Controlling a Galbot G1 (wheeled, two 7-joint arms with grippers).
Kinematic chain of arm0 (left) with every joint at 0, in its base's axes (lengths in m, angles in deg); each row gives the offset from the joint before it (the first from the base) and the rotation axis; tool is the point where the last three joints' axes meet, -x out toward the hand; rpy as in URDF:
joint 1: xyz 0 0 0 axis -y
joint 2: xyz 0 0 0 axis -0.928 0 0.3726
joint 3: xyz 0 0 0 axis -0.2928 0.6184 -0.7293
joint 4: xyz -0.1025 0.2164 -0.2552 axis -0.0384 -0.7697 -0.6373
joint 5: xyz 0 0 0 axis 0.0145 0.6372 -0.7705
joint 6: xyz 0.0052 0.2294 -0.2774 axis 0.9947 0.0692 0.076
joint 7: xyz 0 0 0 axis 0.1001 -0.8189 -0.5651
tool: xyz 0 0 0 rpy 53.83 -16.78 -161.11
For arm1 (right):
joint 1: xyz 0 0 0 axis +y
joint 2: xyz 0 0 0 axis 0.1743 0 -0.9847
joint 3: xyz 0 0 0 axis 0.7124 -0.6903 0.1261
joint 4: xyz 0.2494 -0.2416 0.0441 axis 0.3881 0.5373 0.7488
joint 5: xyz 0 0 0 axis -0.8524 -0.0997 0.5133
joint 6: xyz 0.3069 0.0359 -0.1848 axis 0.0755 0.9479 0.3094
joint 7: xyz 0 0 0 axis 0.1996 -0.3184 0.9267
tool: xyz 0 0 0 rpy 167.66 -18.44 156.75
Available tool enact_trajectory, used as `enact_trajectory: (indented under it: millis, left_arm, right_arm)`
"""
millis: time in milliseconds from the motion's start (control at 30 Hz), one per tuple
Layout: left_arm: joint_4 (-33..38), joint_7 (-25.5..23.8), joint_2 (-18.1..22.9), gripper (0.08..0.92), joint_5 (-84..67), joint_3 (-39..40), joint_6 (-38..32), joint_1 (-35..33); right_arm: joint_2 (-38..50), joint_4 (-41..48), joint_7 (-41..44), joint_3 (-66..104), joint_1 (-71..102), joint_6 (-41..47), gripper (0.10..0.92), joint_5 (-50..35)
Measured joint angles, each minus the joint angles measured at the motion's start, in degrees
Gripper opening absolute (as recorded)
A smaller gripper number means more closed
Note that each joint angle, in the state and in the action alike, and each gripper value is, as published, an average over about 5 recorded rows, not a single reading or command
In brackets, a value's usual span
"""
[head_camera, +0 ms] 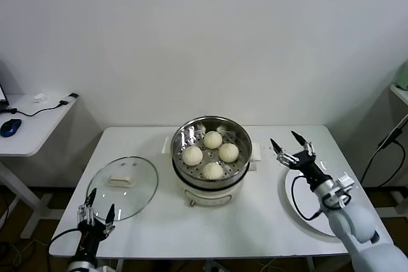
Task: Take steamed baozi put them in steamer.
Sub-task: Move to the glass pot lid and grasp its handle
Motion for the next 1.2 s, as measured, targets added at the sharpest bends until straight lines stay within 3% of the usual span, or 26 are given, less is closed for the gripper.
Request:
enact_trajectory:
  millis: [467, 833, 1200]
  left_arm:
    - [-17.6, 6.7, -4.5, 0.823, 18.8, 1.2, -2.5, 13.8]
    - [-28.8, 9.1, -7.2, 0.823, 21.6, 1.3, -3.8, 23.0]
    - [-35.2, 10.4, -7.8, 0.823, 21.4, 2.7, -4.7, 28.9]
  right_arm:
    - [-6.2, 2.3, -0.2, 7.5, 7.3, -1.0, 0.823, 4.1]
    - [-7.7, 4.4, -0.4, 9.2, 7.9, -1.3, 0.823, 6.6]
    - [-8.7, 6.3, 0.0, 9.7, 7.7, -1.7, 0.823, 8.9]
